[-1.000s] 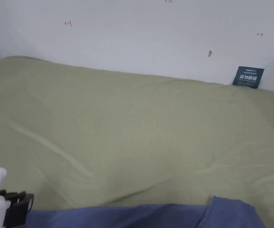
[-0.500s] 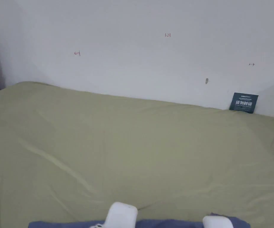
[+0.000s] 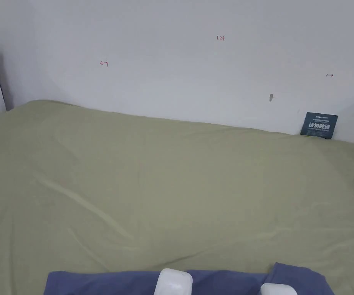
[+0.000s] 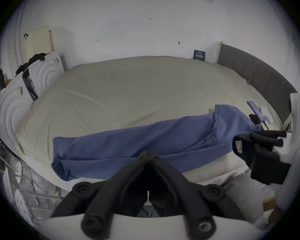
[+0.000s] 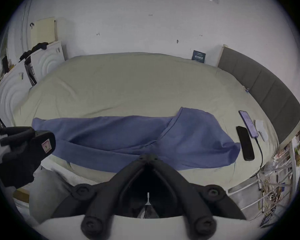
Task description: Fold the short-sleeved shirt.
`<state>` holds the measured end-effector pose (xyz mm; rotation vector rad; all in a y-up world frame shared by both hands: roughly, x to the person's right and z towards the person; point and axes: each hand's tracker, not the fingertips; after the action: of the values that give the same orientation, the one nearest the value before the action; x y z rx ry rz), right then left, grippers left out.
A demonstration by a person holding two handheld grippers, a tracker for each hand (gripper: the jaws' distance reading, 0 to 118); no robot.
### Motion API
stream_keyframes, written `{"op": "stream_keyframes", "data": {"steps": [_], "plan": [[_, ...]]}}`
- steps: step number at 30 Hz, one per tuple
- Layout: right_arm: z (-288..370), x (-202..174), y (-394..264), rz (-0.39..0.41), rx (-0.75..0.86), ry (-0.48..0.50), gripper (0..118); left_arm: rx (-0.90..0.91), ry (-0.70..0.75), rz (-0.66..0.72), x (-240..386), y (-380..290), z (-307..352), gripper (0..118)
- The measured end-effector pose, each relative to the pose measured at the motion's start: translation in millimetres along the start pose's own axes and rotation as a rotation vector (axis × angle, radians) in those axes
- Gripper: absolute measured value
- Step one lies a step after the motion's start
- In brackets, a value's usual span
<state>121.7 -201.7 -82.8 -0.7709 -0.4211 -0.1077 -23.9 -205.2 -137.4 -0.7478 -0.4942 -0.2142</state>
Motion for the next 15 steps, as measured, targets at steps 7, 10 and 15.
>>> {"op": "stream_keyframes", "data": {"steps": [7,10,15], "plan": [[31,27,22,-0.010,0.087,0.029,1,0.088,-0.114,0.171,-128,80,18,0],[37,39,30,-0.041,0.113,0.030,1,0.056,-0.241,0.177,-213,94,18,0],[36,51,41,-0.115,0.097,0.069,1,-0.216,-0.557,0.430,-311,65,-16,116]]}}
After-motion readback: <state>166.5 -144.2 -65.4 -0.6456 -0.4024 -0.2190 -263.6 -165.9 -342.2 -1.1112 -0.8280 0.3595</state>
